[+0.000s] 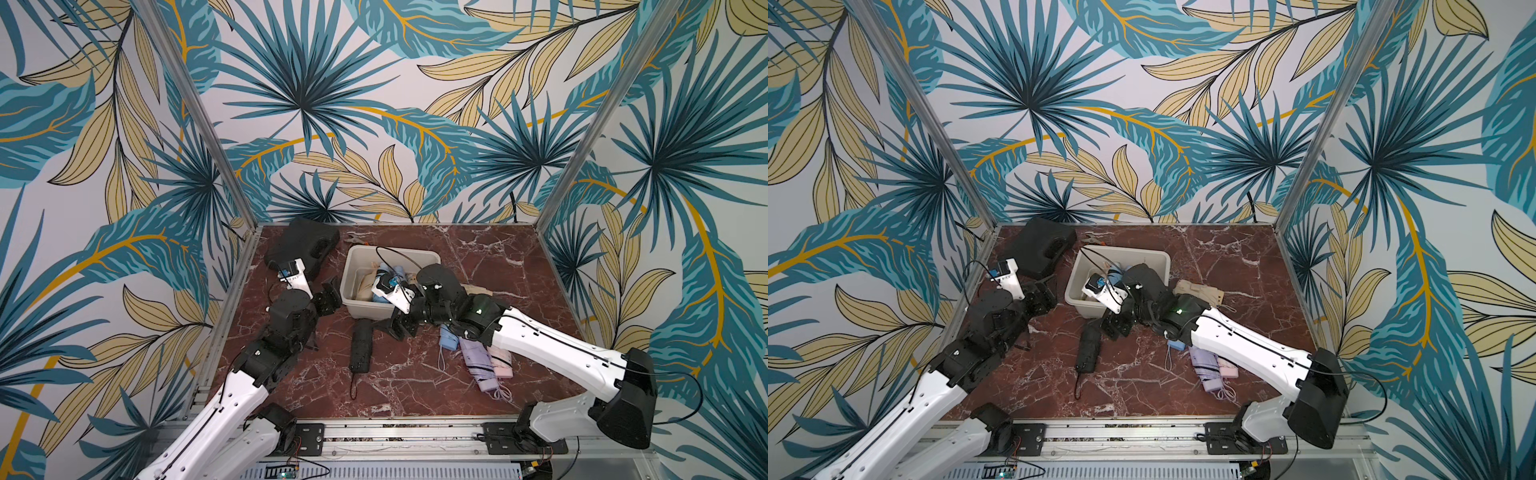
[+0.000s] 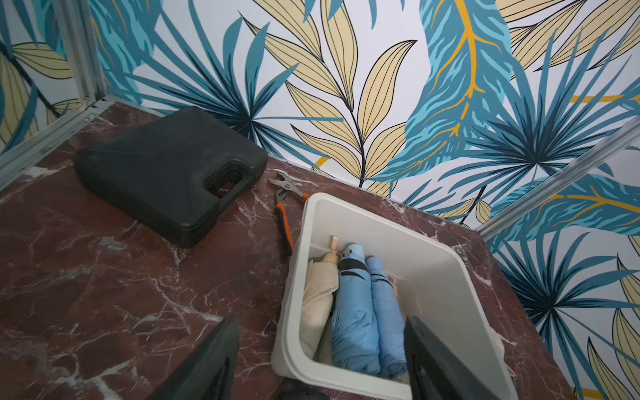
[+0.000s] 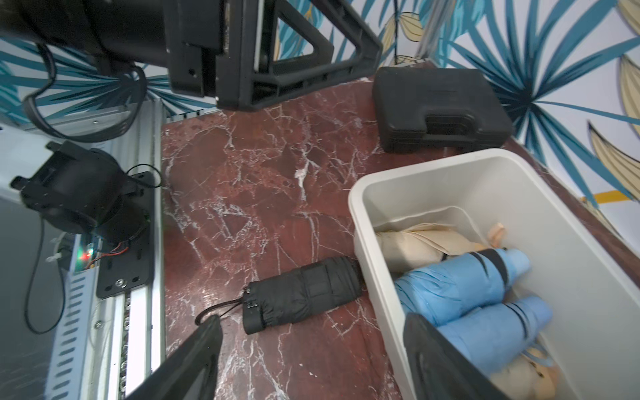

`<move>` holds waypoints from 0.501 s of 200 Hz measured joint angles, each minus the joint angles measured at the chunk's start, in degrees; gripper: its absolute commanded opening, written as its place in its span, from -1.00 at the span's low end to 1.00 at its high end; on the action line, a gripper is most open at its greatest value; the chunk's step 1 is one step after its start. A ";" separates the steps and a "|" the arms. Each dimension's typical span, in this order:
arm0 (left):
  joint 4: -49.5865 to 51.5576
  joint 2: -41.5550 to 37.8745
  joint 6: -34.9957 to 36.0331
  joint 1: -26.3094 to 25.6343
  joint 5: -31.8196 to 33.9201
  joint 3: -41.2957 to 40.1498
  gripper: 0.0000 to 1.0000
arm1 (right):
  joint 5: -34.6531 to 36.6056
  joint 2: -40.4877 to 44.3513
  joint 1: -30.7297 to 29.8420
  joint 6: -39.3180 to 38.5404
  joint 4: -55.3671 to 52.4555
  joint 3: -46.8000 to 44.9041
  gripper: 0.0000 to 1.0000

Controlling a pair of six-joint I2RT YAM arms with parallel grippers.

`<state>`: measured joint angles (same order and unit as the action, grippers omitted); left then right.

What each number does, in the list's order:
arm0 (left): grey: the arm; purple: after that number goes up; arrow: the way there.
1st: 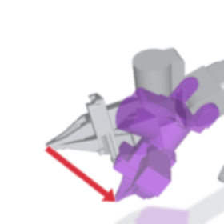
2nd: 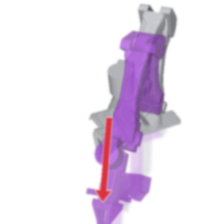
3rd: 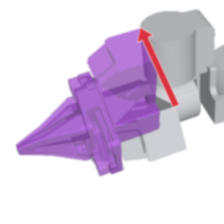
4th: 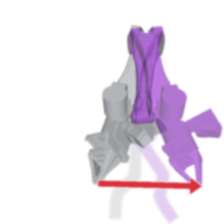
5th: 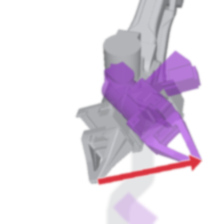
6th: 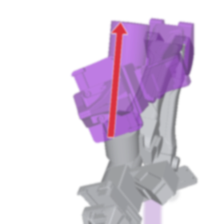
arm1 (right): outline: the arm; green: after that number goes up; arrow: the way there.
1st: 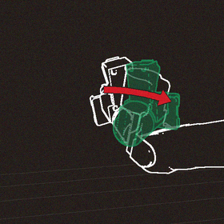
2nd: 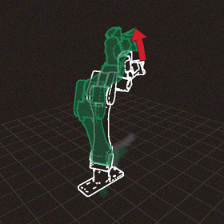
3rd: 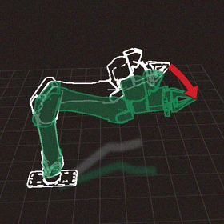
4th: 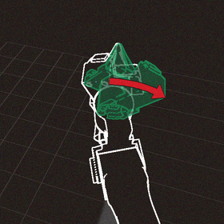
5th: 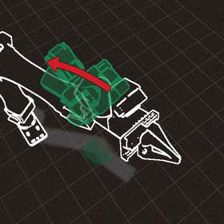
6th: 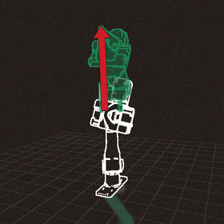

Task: Put the umbrella into the storage box
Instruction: Pick up the umbrella from the center of the board.

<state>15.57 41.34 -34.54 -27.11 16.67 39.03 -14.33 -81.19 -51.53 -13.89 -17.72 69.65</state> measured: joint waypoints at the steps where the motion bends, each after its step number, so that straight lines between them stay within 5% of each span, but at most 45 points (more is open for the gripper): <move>1: 0.37 -0.42 -0.11 0.00 -0.04 -0.22 0.58 | -0.15 -0.09 -0.07 -0.07 -0.07 0.00 0.68; 59: 13.94 -10.12 -12.22 0.02 -7.04 -10.25 0.59 | -0.63 -0.07 -0.85 -0.44 1.11 -1.29 0.69; 100: 16.06 -9.92 -18.73 -4.66 -11.21 -15.98 0.72 | 1.53 1.29 -0.85 0.74 2.78 -4.26 0.69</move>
<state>31.64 31.42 -53.28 -31.77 5.45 23.05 -12.80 -79.90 -52.38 -13.15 -14.94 65.39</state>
